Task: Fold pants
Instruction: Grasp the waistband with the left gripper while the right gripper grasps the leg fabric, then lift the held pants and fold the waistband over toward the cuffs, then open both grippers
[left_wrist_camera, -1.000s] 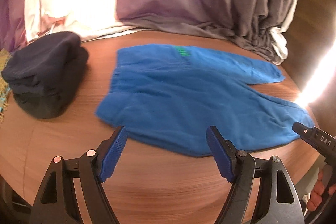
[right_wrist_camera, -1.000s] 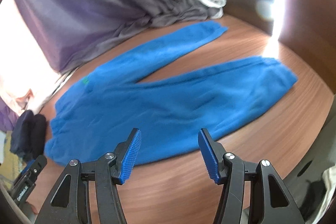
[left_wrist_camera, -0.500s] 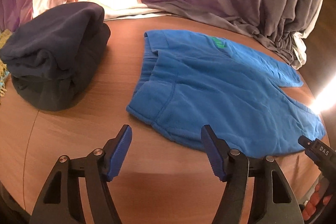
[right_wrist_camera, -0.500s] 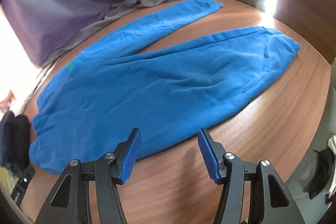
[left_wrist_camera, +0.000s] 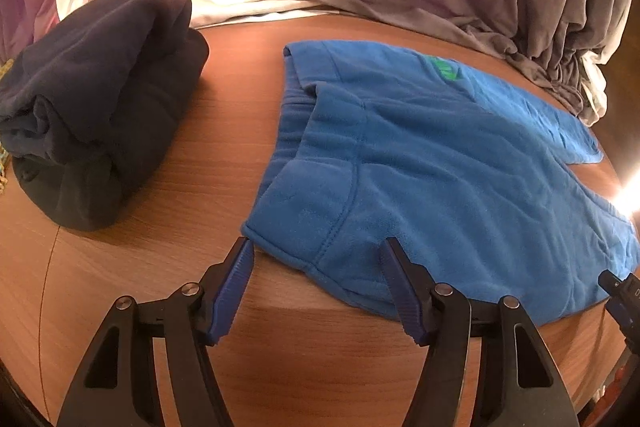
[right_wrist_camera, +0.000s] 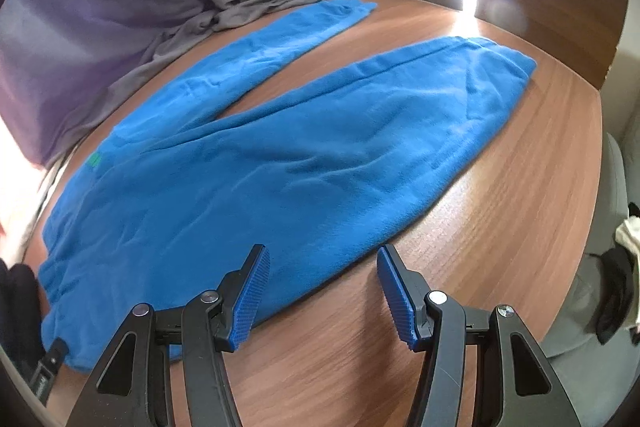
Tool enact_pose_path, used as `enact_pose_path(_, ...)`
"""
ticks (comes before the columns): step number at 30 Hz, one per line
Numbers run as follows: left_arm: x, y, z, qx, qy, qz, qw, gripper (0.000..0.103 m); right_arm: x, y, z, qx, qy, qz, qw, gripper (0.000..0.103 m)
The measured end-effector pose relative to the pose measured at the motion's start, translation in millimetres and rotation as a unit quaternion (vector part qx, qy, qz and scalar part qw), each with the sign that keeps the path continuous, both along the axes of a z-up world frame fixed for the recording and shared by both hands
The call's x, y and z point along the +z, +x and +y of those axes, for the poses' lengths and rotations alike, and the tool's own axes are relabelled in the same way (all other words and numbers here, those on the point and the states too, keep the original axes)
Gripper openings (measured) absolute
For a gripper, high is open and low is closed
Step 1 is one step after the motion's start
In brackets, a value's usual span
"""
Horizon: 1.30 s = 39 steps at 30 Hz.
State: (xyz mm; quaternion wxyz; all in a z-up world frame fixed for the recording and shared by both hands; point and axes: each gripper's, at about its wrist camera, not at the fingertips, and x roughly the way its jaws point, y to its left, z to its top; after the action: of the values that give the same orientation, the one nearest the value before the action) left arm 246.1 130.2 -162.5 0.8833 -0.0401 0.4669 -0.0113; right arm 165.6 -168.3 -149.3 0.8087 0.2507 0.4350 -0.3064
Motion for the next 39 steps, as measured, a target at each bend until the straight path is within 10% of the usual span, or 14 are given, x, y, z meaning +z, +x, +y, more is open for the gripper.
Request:
enact_pose_path(10,-7.0,4.6,4.4,0.005,-0.024,-0.002,0.9997,0.065,-3.6,2.9,1.3,-0.006,-0.026,0.005,1.0,0.056)
enact_pose_path(24,0.9,-5.2,-1.2,-0.019,-0.016,-0.023,0.9994,0.033,-5.0,-0.4,-7.6,0.004,-0.055,0.002,0.998,0.01)
enact_pose_path(39,47.1,-7.0,0.0,-0.012,-0.022,-0.06,0.9979,0.03,51.4,-1.9,-3.7,0.035,-0.115,-0.04,0.992,0.007)
